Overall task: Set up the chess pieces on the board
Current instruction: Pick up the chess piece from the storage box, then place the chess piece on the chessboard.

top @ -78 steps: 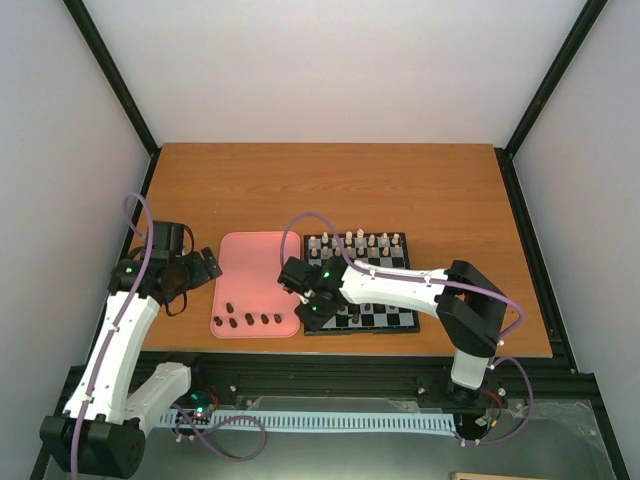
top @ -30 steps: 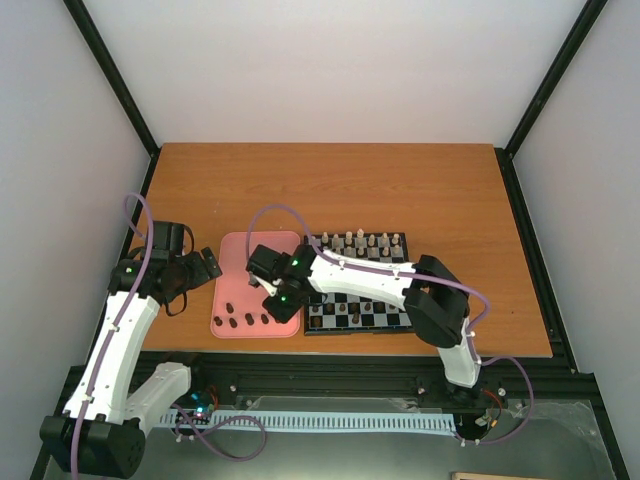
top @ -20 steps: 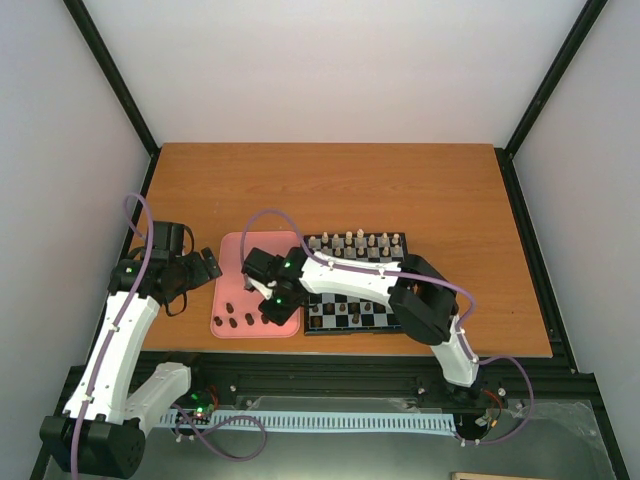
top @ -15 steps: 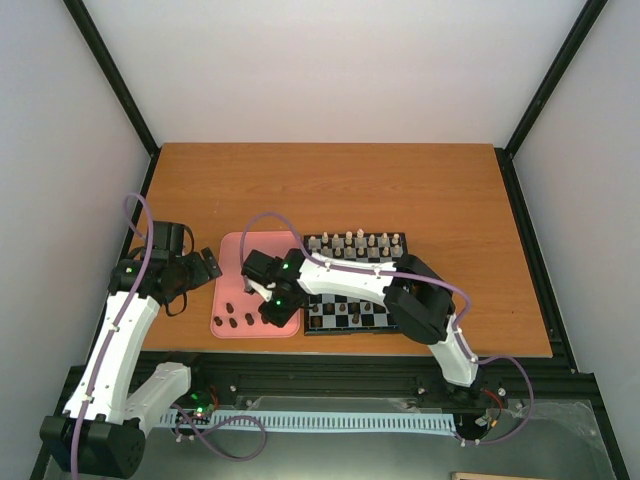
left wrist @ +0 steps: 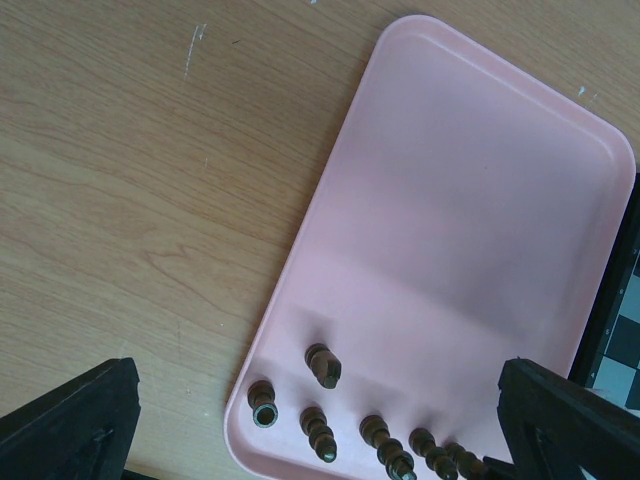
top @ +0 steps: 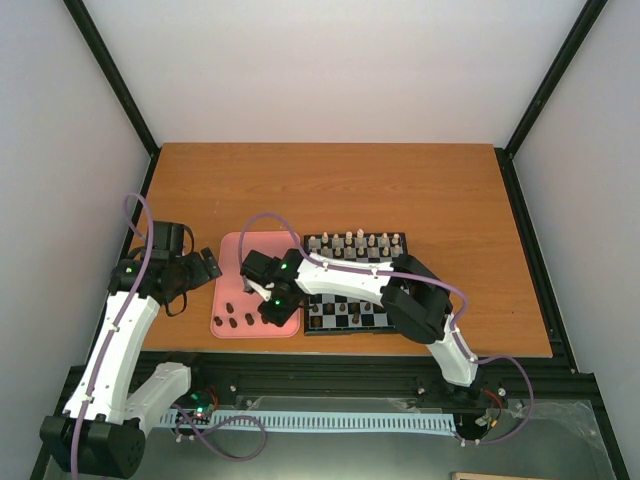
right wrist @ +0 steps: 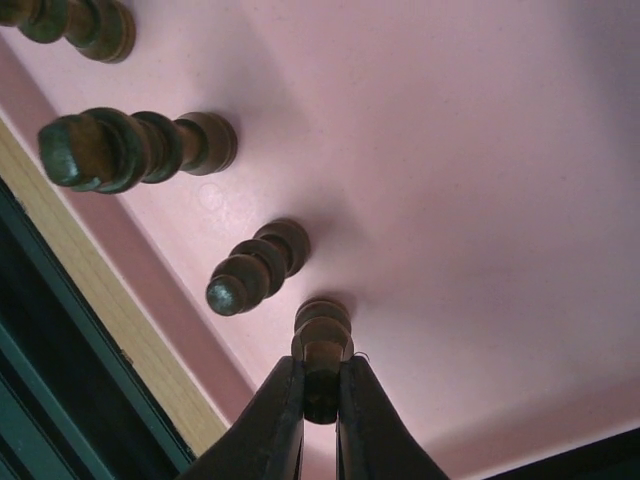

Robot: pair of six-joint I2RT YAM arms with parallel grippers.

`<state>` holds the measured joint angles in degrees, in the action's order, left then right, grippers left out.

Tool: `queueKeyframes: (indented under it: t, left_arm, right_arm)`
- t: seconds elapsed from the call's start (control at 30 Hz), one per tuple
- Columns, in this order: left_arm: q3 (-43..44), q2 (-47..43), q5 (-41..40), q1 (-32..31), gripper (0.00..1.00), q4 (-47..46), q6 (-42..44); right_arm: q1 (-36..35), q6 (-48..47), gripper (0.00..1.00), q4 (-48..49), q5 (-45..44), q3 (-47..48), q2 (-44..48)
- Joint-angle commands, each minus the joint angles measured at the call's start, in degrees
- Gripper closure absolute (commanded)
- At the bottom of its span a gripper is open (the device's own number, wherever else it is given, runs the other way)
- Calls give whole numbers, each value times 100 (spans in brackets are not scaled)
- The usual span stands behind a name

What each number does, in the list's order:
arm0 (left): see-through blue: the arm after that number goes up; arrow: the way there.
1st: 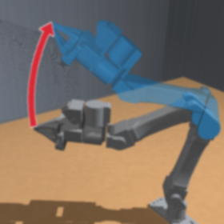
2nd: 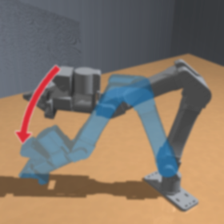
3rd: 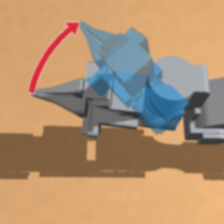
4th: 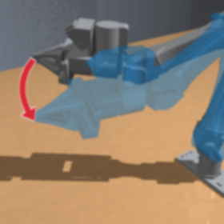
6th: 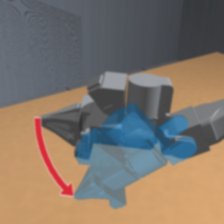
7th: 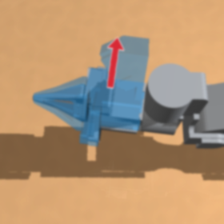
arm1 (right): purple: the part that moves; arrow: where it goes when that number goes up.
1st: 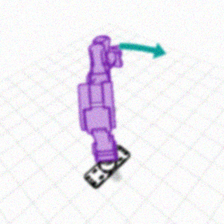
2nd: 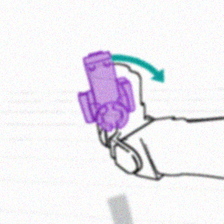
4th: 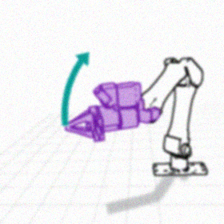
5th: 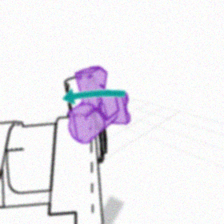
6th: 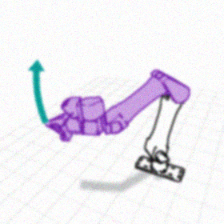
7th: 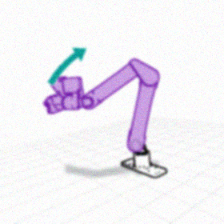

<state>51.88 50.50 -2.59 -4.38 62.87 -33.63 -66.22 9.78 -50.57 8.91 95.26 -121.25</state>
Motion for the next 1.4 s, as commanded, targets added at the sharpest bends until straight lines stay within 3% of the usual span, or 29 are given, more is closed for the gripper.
queueKeyframes:
  t: [0.0,0.37,0.73,1.37]
  left_arm:
    - [88,-63,-49,37,0,45,49]
    - [-17,-57,34,37,0,-64,65]
    - [-57,-29,117,42,0,-130,76]
    - [-24,101,76,41,0,-151,32]
  right_arm:
    - [-49,52,93,-111,-400,118,202]
    - [-44,677,94,-769,-1483,-130,1402]
    - [62,1404,94,-857,-1627,-1726,2598]
    - [249,1419,93,-261,-1446,-2527,2558]
